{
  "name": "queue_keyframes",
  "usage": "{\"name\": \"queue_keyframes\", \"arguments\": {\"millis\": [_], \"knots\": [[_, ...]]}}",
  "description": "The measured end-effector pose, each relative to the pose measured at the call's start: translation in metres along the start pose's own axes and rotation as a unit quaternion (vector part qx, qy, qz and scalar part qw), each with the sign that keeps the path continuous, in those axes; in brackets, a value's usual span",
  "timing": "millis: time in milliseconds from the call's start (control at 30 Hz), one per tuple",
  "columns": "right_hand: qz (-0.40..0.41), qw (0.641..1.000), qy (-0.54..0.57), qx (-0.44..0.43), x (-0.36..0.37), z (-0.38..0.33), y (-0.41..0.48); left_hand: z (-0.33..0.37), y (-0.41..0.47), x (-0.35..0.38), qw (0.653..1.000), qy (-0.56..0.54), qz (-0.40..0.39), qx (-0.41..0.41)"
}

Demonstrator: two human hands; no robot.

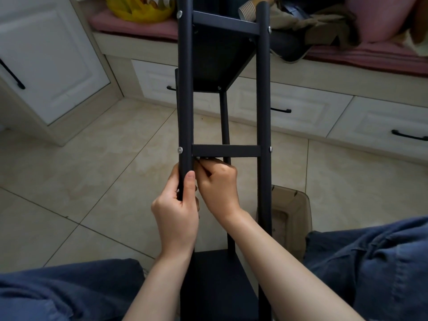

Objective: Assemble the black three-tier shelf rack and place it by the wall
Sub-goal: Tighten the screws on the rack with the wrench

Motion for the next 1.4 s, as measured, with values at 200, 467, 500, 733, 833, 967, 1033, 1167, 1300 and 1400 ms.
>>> {"name": "queue_keyframes", "arguments": {"millis": [200,467,500,733,833,967,1033,1167,1300,1400], "knots": [[-0.024,0.998,0.031,0.050,-0.009,-0.001,-0.004,0.002,-0.001,0.002,1.000,0.005,-0.001,0.000],[-0.027,0.996,0.046,0.073,-0.015,-0.009,-0.012,0.002,-0.003,0.001,1.000,-0.003,-0.004,-0.011],[-0.025,0.996,0.042,0.076,-0.015,-0.011,-0.012,0.003,-0.003,0.001,1.000,-0.005,-0.004,-0.012],[-0.014,0.996,0.032,0.085,-0.019,-0.017,-0.010,0.003,-0.005,0.001,1.000,-0.001,-0.005,-0.012],[-0.012,0.995,0.028,0.090,-0.020,-0.018,-0.010,0.004,-0.006,0.002,1.000,-0.004,-0.010,-0.010],[-0.006,0.996,0.011,0.083,-0.022,-0.019,-0.007,0.006,-0.007,0.002,1.000,-0.006,-0.010,-0.001],[-0.004,0.997,0.005,0.077,-0.022,-0.020,-0.006,0.006,-0.007,0.002,1.000,-0.003,-0.011,0.004],[-0.007,0.997,-0.011,0.071,-0.022,-0.019,-0.007,0.004,-0.006,0.002,1.000,-0.001,-0.010,0.006],[-0.012,0.997,-0.019,0.072,-0.020,-0.016,-0.009,0.005,-0.006,0.001,1.000,0.000,-0.011,0.013],[-0.016,0.996,-0.004,0.083,-0.016,-0.013,-0.010,0.004,-0.005,0.002,1.000,0.003,-0.008,0.012]]}}
Point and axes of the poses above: each hand's wrist, its own y-axis towards the middle knuckle, its own x-axis out of the palm, z = x × y, the point moved 3 cm from there along y, towards the middle knuckle, and after that the axes turned 9 degrees about y, right-handed, at the moved point
